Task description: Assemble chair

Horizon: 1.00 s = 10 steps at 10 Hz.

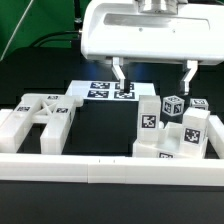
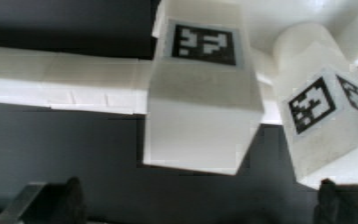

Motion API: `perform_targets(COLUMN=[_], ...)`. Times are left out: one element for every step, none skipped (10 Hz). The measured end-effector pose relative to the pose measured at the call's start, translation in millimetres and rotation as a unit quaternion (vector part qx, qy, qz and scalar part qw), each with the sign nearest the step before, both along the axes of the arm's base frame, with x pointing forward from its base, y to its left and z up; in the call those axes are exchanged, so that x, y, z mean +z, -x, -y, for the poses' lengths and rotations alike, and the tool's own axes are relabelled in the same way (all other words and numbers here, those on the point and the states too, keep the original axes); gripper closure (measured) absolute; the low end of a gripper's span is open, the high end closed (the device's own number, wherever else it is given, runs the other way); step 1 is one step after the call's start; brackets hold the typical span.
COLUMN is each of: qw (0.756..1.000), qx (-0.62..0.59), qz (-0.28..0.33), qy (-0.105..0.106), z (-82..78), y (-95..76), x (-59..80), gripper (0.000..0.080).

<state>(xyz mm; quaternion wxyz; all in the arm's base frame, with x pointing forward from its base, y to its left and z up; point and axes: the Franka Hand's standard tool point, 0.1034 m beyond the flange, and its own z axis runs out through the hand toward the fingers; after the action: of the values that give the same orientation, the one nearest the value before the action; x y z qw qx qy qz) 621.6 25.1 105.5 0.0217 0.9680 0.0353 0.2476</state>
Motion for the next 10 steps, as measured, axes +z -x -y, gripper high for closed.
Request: perform_targets(qw=[1.000,1.000,1.000,0.999,0.994,0.990,0.983,0.975,0.971,0.961], qx=[0.000,0.001,0.001,0.000,0.001,0.001,0.001,0.001,0.003,0.005], qz=[-0.006,-0.014,-0.018,-0.053,-0.106,-0.136,-0.180,-0.217,-0.237,-0.271], qy=[-0.001,-0.003,-0.003,-0.008,-0.018,-0.024,-0.032,-0.039,-0.041,-0.045], z=[-0.6,-1.7,-0.4,1.0,0.0,-0.8,-2.7,-5.3,-6.9,-8.2], y=[1.2,1.1,2.1,6.9,6.6,4.9,8.4,8.6,8.0,13.3], x=[-2.4,-2.9,-4.7,-11.5,-12.9,-11.7,-13.4,-13.3,-13.7,-17.0], gripper=[0.0150,0.0150,0.0150,0.0150,0.0150,0.0150,0.0150,0.0150,0.0150,0.0150])
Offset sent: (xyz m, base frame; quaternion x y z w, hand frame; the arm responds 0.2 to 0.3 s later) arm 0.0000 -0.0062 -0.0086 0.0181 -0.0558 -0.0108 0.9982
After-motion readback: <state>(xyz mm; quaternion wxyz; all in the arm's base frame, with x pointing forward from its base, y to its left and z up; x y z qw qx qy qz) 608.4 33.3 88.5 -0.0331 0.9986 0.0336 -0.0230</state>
